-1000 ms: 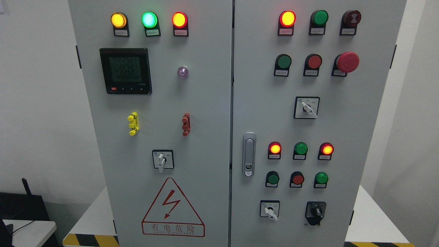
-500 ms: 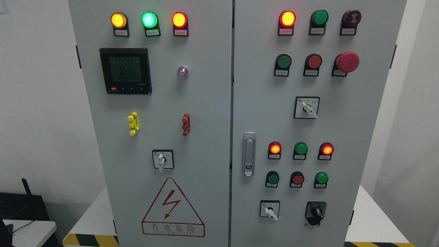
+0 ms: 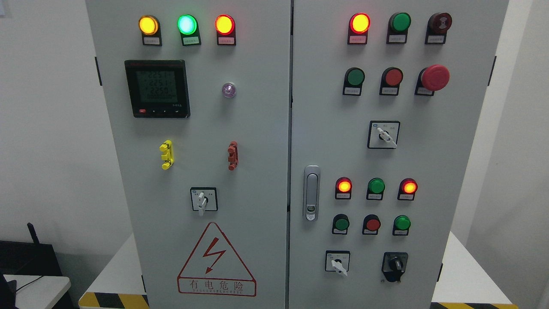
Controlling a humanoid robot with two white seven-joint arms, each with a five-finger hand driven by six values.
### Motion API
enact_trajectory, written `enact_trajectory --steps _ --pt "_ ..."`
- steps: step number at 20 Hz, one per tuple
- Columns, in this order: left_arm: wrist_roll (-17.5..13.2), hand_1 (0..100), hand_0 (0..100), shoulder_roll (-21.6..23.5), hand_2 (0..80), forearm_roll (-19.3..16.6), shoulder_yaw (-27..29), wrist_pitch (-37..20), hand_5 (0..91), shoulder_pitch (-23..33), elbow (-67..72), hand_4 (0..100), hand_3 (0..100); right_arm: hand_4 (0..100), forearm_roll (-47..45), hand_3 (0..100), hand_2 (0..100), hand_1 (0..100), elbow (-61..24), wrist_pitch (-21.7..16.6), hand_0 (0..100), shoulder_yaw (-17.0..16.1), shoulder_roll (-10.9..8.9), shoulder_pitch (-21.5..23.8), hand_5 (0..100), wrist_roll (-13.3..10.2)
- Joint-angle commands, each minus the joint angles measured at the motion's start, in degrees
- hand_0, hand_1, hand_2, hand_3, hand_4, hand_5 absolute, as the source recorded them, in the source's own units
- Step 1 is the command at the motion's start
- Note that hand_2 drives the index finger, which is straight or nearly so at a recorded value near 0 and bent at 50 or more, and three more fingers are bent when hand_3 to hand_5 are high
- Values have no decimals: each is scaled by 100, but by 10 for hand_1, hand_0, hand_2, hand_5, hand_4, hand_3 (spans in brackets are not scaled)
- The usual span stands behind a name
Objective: Turn on light switch 1
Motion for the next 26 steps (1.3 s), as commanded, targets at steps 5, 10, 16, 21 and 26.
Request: enact_trajectory --steps 5,10,16,21,26 --pt "78 379 132 226 336 32 -1762 139 520 -433 -1742 694 601 0 -149 0 0 389 -2 0 120 114 0 0 0 1" --pt "612 381 132 191 330 -143 -2395 455 520 -636 -1883 687 593 0 -149 0 0 389 7 0 120 114 0 0 0 1" --pt "1405 392 135 86 352 -530 -2914 807 531 -671 -2102 690 595 0 -149 0 0 389 -1 0 120 114 0 0 0 1" --pt "1528 396 133 16 353 -794 -3029 930 548 -680 -2120 693 594 0 -149 0 0 389 -1 0 120 114 0 0 0 1" --pt "2169 399 130 -81 355 -1049 -3415 1422 550 -882 -2261 692 591 0 -149 0 0 389 -2 0 120 114 0 0 0 1"
